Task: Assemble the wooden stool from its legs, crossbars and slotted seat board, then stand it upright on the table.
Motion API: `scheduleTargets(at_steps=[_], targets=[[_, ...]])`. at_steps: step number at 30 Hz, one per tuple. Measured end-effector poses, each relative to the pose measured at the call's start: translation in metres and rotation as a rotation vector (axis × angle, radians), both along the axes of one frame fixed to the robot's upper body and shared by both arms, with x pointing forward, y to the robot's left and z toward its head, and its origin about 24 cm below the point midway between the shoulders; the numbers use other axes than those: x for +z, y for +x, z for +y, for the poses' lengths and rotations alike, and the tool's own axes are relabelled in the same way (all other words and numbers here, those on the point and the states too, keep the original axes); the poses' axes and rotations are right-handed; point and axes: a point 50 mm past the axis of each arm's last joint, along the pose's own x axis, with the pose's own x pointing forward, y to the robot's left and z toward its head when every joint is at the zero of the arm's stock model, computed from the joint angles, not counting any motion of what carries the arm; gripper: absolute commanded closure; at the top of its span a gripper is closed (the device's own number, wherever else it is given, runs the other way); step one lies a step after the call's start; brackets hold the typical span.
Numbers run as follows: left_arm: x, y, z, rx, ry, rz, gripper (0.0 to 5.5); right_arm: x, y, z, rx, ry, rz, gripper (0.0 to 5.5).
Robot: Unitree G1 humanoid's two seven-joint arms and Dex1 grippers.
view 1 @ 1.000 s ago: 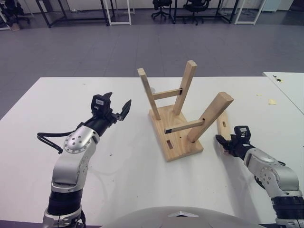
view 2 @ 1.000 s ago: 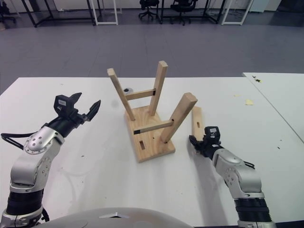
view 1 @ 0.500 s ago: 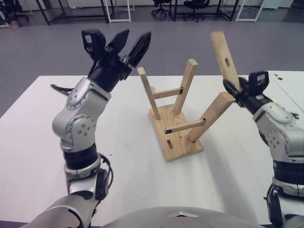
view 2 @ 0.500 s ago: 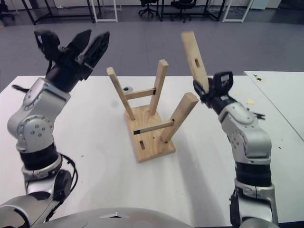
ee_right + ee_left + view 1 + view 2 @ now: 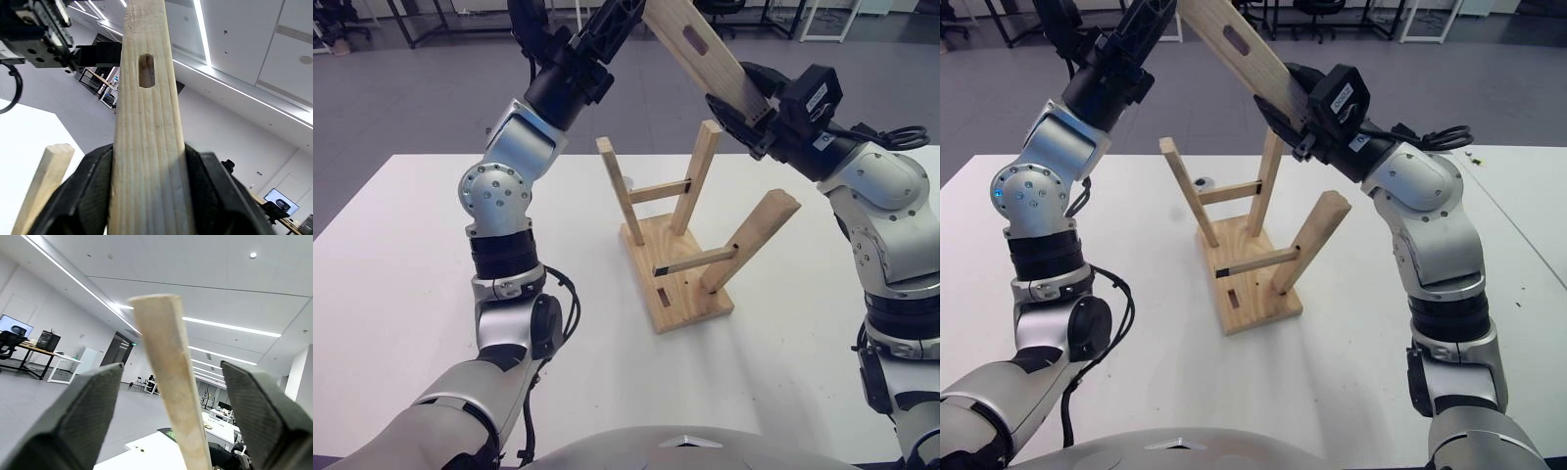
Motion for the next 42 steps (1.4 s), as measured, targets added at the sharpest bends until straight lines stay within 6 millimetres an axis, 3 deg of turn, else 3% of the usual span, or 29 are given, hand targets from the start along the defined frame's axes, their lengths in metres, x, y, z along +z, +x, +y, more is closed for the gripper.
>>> scheduleTargets(at_steps=[11,17,18,24,28,30,34,36,38,42], targets=[[0.000,-0.007,0.000,-0.074,-0.041,-0.028,4.17,-0.005,-0.001,0.005,0.104,-0.025,0.027,3.43],[0.000,-0.009,-0.002,-0.077,-0.045,-0.027,4.37,-0.005,-0.001,0.005,0.115,-0.019,0.034,3.43],[0.000,-0.010,-0.002,-0.073,-0.046,-0.028,4.39,-0.005,-0.001,0.005,0.116,-0.019,0.032,3.06],[0.005,-0.016,-0.003,-0.068,-0.053,-0.047,4.48,0.000,0.002,0.006,0.103,-0.028,0.013,2.04],[0.010,-0.014,0.012,-0.003,-0.050,-0.065,4.48,0.002,0.002,0.004,0.096,-0.042,0.010,1.40],[0.016,-0.016,0.029,0.075,-0.040,-0.080,4.48,0.011,0.001,-0.012,0.034,-0.035,-0.001,1.39],[0.023,-0.036,0.050,0.141,0.016,-0.114,4.48,0.030,-0.002,-0.070,-0.190,0.048,-0.002,1.39],[0.007,-0.050,0.054,0.153,0.103,-0.071,4.48,0.007,0.004,-0.101,-0.378,-0.014,0.101,1.39],[-0.017,-0.061,0.053,0.169,0.230,0.006,4.48,-0.047,0.006,-0.124,-0.509,-0.123,0.302,1.39],[-0.063,-0.075,0.047,0.232,0.424,0.154,4.48,-0.140,-0.010,-0.116,-0.491,-0.342,0.560,1.39]])
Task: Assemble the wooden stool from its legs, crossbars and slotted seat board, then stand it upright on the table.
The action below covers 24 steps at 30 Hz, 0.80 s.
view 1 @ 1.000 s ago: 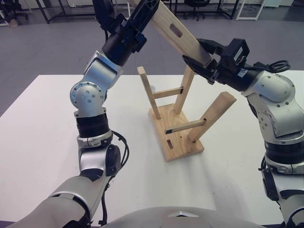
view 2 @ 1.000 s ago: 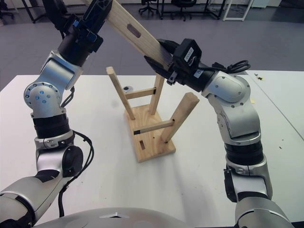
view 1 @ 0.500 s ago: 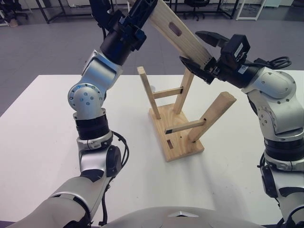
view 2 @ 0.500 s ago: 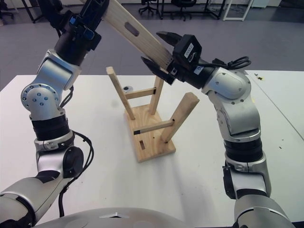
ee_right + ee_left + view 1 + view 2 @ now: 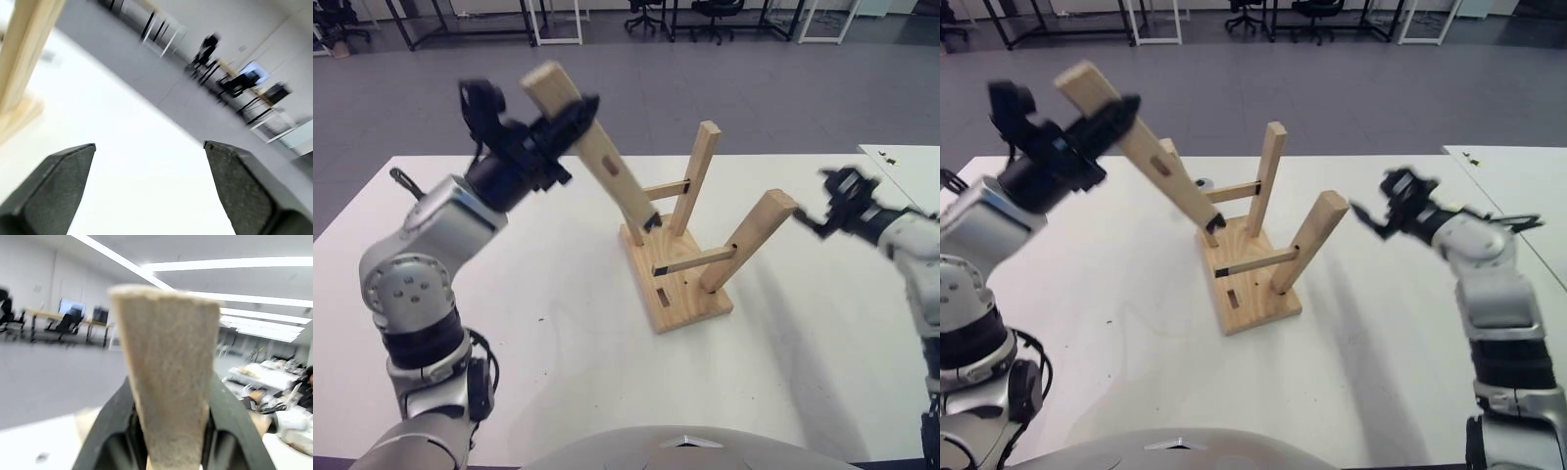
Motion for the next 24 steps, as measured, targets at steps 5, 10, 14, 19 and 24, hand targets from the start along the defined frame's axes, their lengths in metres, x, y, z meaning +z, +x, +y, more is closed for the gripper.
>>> scheduleTargets(at_steps=[5,10,14,19,24], targets=[[-0.049,-0.017,-0.001,0.158,-0.019,0.221,4.48,-0.065,-0.027,0.035,0.177,-0.090,0.199,1.39],[-0.066,-0.022,0.026,0.491,-0.191,0.357,4.48,-0.068,-0.035,0.074,0.316,0.056,0.225,1.39],[-0.072,-0.027,0.024,0.581,-0.234,0.417,4.48,-0.064,-0.041,0.096,0.372,0.169,0.216,1.39],[-0.076,-0.028,0.022,0.609,-0.235,0.452,4.48,-0.065,-0.040,0.099,0.329,0.192,0.194,1.39],[-0.082,-0.033,0.012,0.603,-0.221,0.491,4.48,-0.064,-0.030,0.098,0.292,0.183,0.154,1.39]])
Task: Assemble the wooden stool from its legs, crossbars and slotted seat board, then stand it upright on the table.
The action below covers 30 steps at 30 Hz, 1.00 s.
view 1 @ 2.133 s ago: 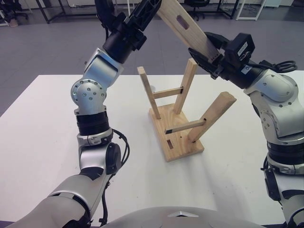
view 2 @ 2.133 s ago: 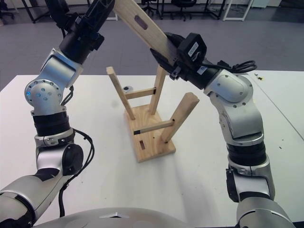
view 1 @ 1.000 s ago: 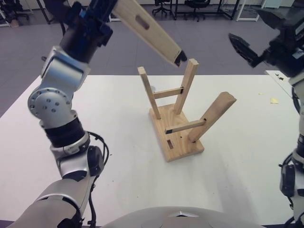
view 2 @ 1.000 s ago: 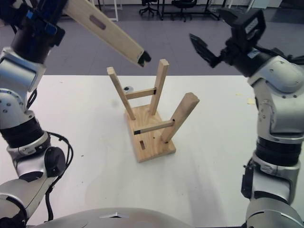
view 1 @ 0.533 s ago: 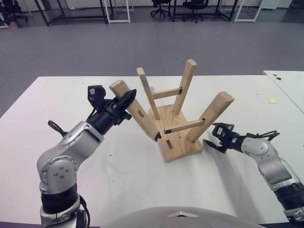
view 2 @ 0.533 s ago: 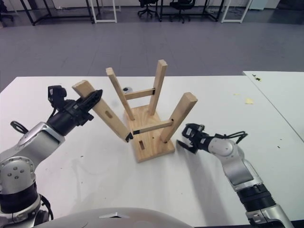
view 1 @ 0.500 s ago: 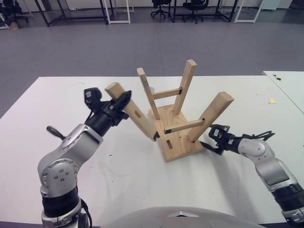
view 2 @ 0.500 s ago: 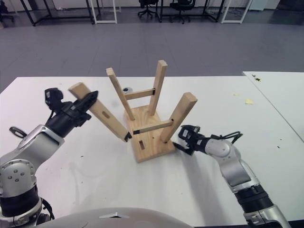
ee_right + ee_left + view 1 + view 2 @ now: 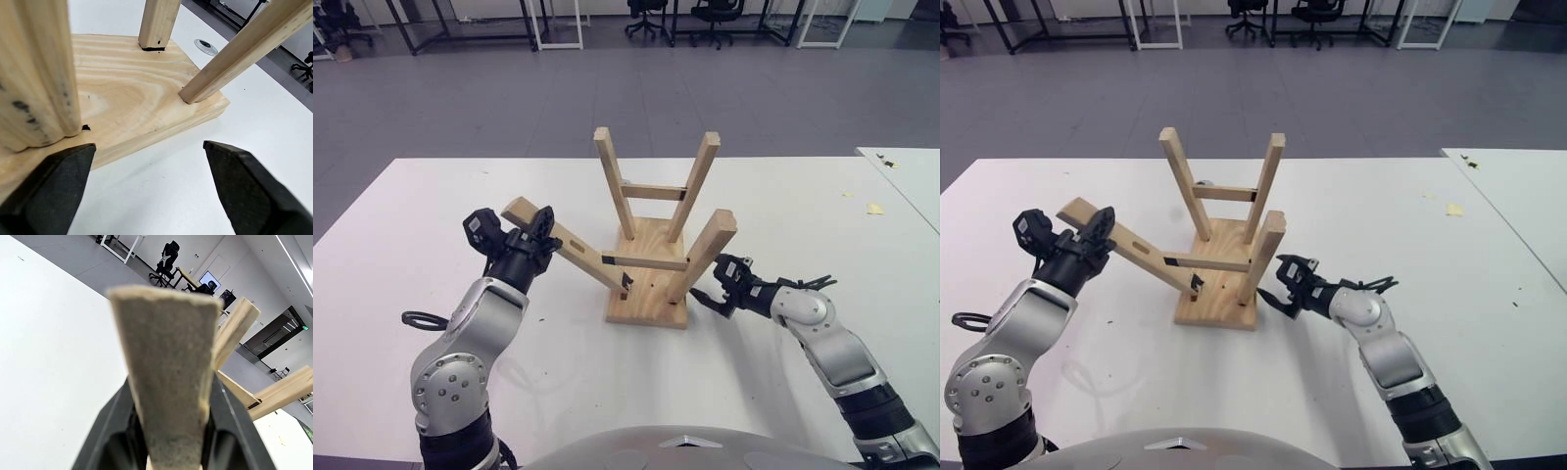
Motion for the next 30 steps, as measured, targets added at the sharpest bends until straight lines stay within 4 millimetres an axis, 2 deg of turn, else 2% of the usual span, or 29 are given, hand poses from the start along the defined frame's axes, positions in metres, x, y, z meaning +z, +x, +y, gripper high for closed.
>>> scheduleTargets(at_steps=[7,11,15,30], targets=[[0.006,-0.007,-0.003,-0.003,0.163,-0.013,4.48,0.001,0.007,0.001,-0.028,-0.014,-0.041,1.39],[0.013,-0.012,-0.014,0.001,0.244,-0.021,4.48,0.005,0.011,0.006,-0.046,-0.005,-0.072,1.39],[0.010,-0.015,-0.025,-0.010,0.328,-0.032,4.48,0.013,0.016,0.016,-0.036,0.027,-0.107,1.39],[0.002,-0.016,-0.039,0.026,0.431,-0.096,4.45,0.021,0.012,0.028,-0.037,0.073,-0.114,1.39]])
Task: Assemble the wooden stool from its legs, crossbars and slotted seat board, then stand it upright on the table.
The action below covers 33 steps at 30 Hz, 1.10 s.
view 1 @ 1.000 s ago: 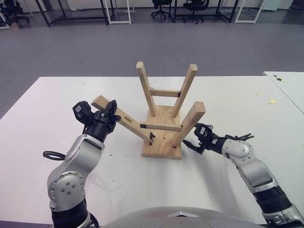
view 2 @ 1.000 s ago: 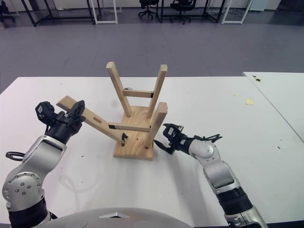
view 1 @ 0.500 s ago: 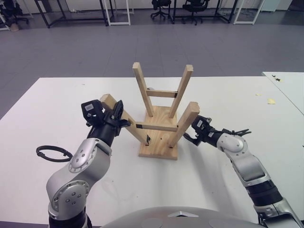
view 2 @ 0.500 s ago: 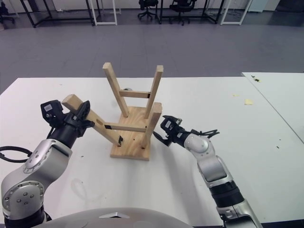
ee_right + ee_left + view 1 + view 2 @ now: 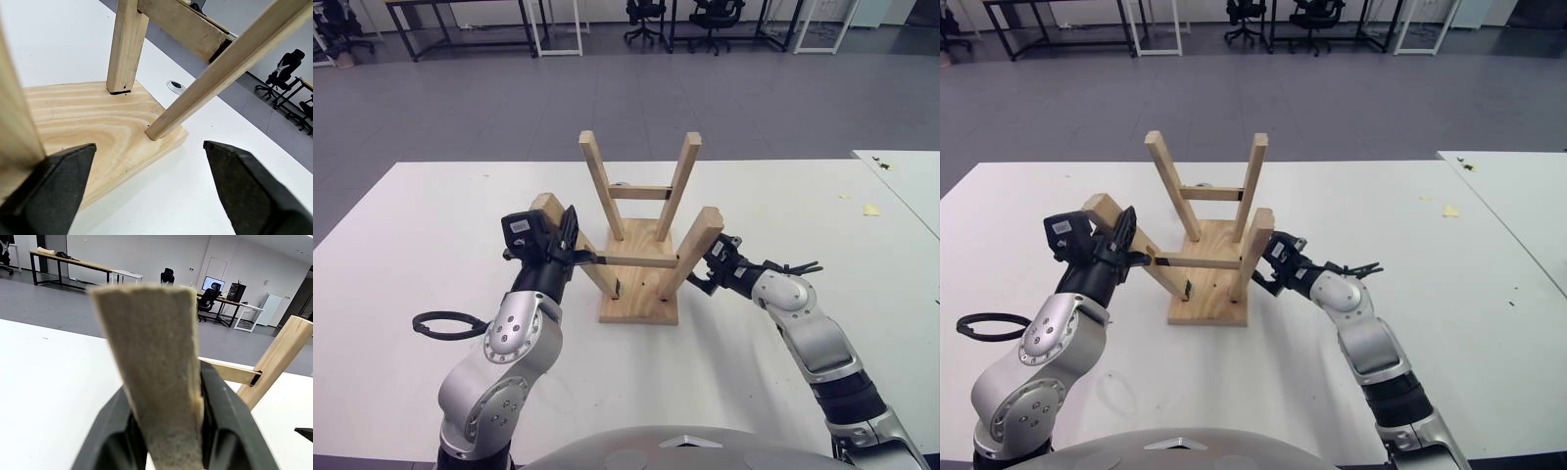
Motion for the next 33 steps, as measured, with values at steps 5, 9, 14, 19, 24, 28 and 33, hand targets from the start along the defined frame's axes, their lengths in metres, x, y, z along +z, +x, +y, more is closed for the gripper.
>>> scheduleTargets(at_steps=[5,9,14,19,24,28,33], targets=[[-0.002,-0.009,0.001,0.005,0.006,-0.027,4.45,-0.001,0.000,0.000,-0.009,0.015,0.021,1.39],[-0.005,-0.011,0.004,-0.005,-0.005,-0.047,4.45,-0.002,0.000,-0.001,-0.016,0.036,0.034,1.39],[-0.005,-0.011,-0.003,-0.025,0.044,-0.074,4.45,-0.003,0.001,0.000,-0.015,0.030,0.043,1.39],[-0.006,-0.006,-0.011,-0.032,0.101,-0.091,4.45,-0.001,0.001,0.004,-0.015,0.017,0.040,1.39],[-0.007,0.002,-0.008,-0.005,0.093,-0.089,4.45,0.080,-0.012,-0.013,-0.330,0.233,-0.221,1.39],[-0.007,0.002,-0.007,0.002,0.096,-0.087,4.45,0.165,-0.015,-0.011,-0.353,0.539,-0.457,1.39],[-0.004,0.005,-0.010,-0.023,0.144,-0.069,3.95,0.195,-0.029,0.042,-0.111,0.626,-0.448,1.39]])
